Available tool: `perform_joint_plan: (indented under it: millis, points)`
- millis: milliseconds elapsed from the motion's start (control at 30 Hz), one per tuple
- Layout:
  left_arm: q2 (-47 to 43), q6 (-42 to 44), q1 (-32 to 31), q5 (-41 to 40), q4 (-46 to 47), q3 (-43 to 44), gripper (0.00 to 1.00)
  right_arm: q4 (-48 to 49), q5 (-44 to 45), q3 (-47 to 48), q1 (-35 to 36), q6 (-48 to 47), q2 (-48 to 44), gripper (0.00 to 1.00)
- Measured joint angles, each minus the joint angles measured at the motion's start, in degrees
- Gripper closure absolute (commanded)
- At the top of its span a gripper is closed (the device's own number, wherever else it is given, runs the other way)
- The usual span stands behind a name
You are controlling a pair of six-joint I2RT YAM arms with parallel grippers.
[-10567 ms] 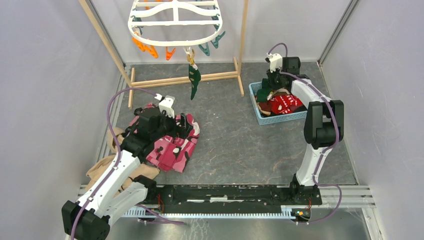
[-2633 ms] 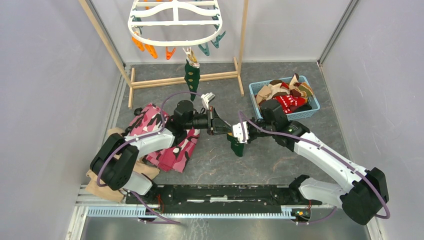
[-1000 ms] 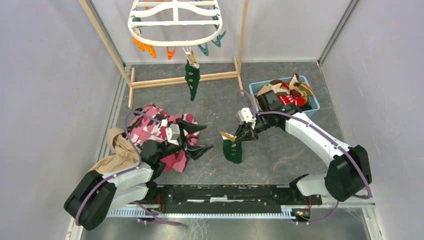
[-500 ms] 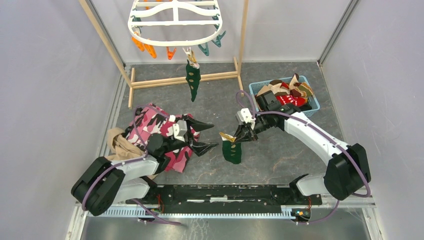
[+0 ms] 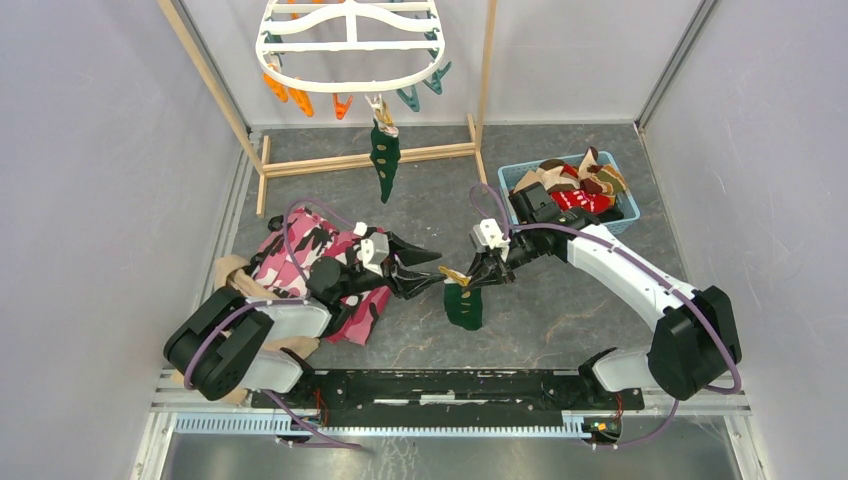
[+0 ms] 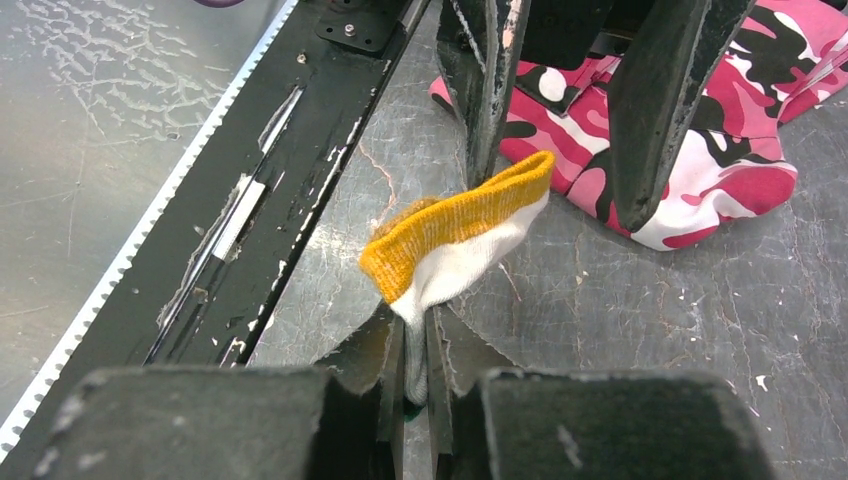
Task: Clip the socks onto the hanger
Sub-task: Pick up the sock from the bin.
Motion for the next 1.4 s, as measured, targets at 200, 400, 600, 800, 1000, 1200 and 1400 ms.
perform_joint_plan:
  millis: [200,400,600,800,1000,1200,1400]
  points:
    - [1.62,-0.37,-0.90,0.20,1.66,0.42,0.68,-0.63,0.00,0.02,0.17,-0.59,0.00,0.88]
    - [2.29,-2.23,-1.38,1.79,3.21,0.50,0.98,-1.11,0.00,0.11,0.20,-0.81,0.00,0.80]
    - [0.63,-4.63,-1.40,1.31,2.60,0.39,0.98,-1.60,0.85,0.70,0.20,-1.16,0.00,0.47]
    - [-9.11,-5.44,-1.44,-1.46,-8.72,0.50,0.98,-0.44,3.72,1.11,0.20,-0.63,-1.66,0.34]
    - [-12.72,-7.34,-1.44,-4.07,-21.42,2.01,0.98,3.52,4.33,1.07,0.13,2.36,-5.57,0.31]
    - [-12.33,-10.27,-1.44,-4.68,-25.90,3.87,0.98,6.82,3.48,-0.31,0.13,5.75,-5.81,0.36]
    - [-12.33,-10.84,-1.44,-4.70,-26.80,4.02,0.98,8.20,3.52,-0.57,0.13,7.32,-5.77,0.41]
